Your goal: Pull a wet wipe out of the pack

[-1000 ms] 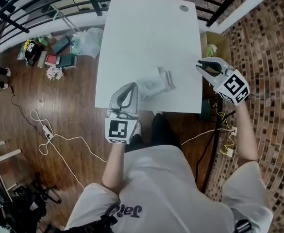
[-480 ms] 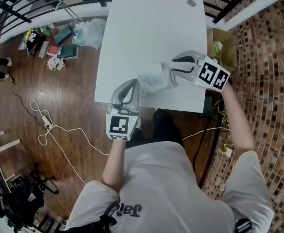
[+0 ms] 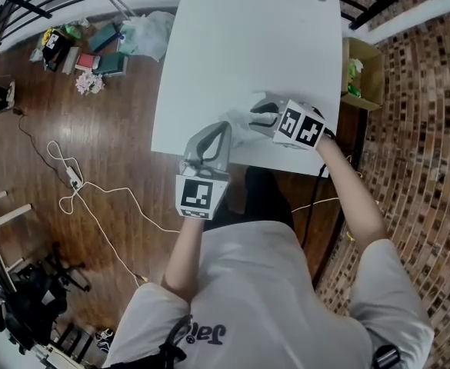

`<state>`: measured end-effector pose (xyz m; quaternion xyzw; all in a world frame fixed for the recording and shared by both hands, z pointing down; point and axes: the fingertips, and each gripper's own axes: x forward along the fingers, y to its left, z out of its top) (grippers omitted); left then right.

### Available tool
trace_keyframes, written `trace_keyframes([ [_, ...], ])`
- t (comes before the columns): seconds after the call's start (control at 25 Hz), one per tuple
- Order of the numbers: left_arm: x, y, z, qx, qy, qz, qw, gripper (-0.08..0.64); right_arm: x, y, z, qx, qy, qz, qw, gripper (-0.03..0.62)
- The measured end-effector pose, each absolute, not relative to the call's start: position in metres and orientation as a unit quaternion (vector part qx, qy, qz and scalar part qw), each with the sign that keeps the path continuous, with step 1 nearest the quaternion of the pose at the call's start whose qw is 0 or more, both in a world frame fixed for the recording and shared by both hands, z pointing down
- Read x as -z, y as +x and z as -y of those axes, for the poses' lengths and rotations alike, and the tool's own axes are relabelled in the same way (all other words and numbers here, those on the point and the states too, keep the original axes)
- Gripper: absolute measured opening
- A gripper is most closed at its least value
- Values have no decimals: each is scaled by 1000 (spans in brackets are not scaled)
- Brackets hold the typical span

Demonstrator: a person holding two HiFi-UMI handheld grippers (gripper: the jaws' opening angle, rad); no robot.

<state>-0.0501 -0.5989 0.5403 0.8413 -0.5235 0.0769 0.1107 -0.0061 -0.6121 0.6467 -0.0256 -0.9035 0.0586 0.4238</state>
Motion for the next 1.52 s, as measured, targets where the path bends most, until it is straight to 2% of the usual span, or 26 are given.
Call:
trace_keyframes([
  [0.28,-551,-58,593,-82,836,527,125,15,-673,-15,600,-56,-40,888,455,107],
  [0.56,-549,-61,593,-78,837,526,125,15,-675,-9,595,-52,-32,882,467,-2],
  [1.2,-530,-50,591,-66,847,516,110,15,-632,2,605,-56,40,898,434,-5],
  [1.52,-520,-45,592,-65,854,507,98,15,-599,6,614,-50,76,914,395,-5],
])
